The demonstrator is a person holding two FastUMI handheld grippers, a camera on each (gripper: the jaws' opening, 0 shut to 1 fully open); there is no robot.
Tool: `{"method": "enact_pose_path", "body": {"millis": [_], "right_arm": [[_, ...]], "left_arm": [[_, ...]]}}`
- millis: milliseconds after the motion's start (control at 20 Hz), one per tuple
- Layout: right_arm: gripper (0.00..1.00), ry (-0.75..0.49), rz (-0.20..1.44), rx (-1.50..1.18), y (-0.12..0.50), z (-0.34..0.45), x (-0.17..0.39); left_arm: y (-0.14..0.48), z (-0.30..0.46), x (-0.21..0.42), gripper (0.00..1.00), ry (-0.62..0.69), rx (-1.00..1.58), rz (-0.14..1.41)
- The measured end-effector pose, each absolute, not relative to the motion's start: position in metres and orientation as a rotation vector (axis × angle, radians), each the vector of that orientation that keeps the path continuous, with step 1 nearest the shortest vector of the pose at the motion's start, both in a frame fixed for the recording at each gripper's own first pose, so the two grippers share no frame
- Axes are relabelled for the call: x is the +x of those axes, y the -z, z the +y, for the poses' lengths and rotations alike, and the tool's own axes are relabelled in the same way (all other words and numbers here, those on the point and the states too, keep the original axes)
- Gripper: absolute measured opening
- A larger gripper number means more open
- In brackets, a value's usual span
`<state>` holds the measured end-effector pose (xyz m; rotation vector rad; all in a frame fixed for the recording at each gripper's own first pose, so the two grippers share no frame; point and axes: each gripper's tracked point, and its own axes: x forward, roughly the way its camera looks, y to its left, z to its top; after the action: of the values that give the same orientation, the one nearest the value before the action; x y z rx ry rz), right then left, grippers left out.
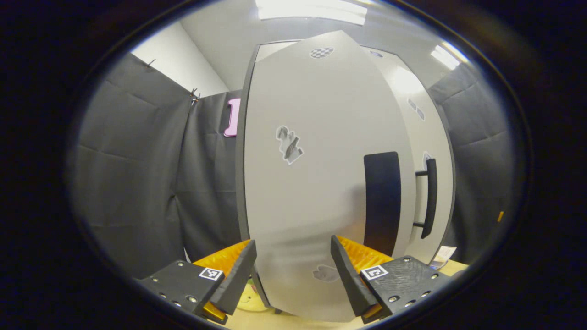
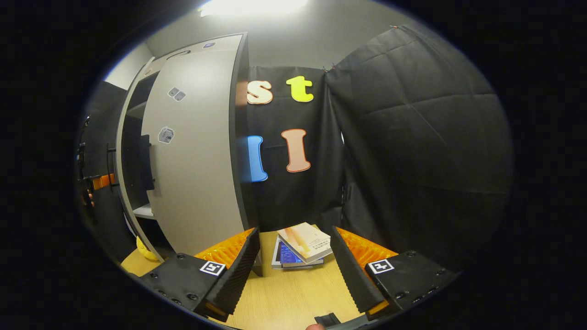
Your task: Grab one shoe with the right hand and put it into the shoe cabinet, grab the other shoe with the left hand and put it into the shoe cabinet; then close the right door with the right hand and the left door with the left hand.
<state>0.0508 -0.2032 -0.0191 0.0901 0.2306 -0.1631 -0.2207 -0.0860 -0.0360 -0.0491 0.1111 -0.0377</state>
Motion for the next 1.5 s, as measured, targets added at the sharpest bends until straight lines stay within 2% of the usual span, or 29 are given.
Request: {"method": "enact_pose_path", "body": {"millis": [350, 400, 450, 600, 650, 700, 800, 900, 950, 1000, 1200, 1250, 1300, 1350, 1450, 1500], "right_arm": [[0.97, 0.041, 0.191, 0.055, 0.005, -0.182, 0.072], [0.92, 0.026, 0.185, 0.049, 0.004, -0.177, 0.073], [0.97, 0.012, 0.178, 0.048, 0.001, -0.171, 0.071], [0.96, -0.024, 0.152, 0.053, -0.012, -0.151, 0.063], [0.92, -0.028, 0.14, 0.047, -0.019, -0.145, 0.059], [0.96, -0.031, 0.132, 0.042, -0.024, -0.139, 0.055], [0.97, -0.041, 0.121, 0.037, -0.03, -0.126, 0.046], [0.96, -0.046, 0.112, 0.032, -0.037, -0.114, 0.035], [0.92, -0.046, 0.107, 0.029, -0.039, -0.108, 0.029], [0.96, -0.048, 0.104, 0.025, -0.04, -0.103, 0.022], [0.97, -0.067, 0.102, 0.028, -0.039, -0.08, 0.001], [0.92, -0.068, 0.102, 0.031, -0.038, -0.076, -0.003], [0.92, -0.072, 0.103, 0.032, -0.038, -0.072, -0.007], [0.97, -0.07, 0.1, 0.032, -0.038, -0.072, -0.006], [0.97, -0.069, 0.097, 0.031, -0.038, -0.072, -0.006], [0.92, -0.069, 0.095, 0.03, -0.038, -0.072, -0.006]], "left_arm": [[0.023, -0.086, -0.272, 0.91, -0.014, 0.013, 0.074], [0.02, -0.084, -0.287, 0.91, -0.019, 0.014, 0.072], [0.019, -0.082, -0.298, 0.93, -0.022, 0.004, 0.073], [0.017, -0.073, -0.328, 0.92, -0.03, -0.001, 0.079], [0.016, -0.069, -0.34, 0.92, -0.033, 0.006, 0.075], [0.016, -0.065, -0.349, 0.92, -0.034, 0.009, 0.074], [0.017, -0.055, -0.369, 0.92, -0.028, 0.004, 0.08], [0.015, -0.045, -0.389, 0.92, -0.027, 0.005, 0.076], [0.014, -0.039, -0.398, 0.93, -0.028, 0.01, 0.072], [0.014, -0.035, -0.409, 0.93, -0.028, 0.015, 0.068], [0.019, -0.029, -0.439, 0.93, -0.027, 0.044, 0.065], [0.021, -0.029, -0.445, 0.94, -0.025, 0.043, 0.068], [0.023, -0.03, -0.451, 0.92, -0.022, 0.036, 0.072], [0.026, -0.031, -0.455, 0.93, -0.019, 0.022, 0.075], [0.028, -0.034, -0.46, 0.92, -0.01, 0.008, 0.075], [0.025, -0.036, -0.461, 0.92, -0.008, 0.013, 0.071]]}}
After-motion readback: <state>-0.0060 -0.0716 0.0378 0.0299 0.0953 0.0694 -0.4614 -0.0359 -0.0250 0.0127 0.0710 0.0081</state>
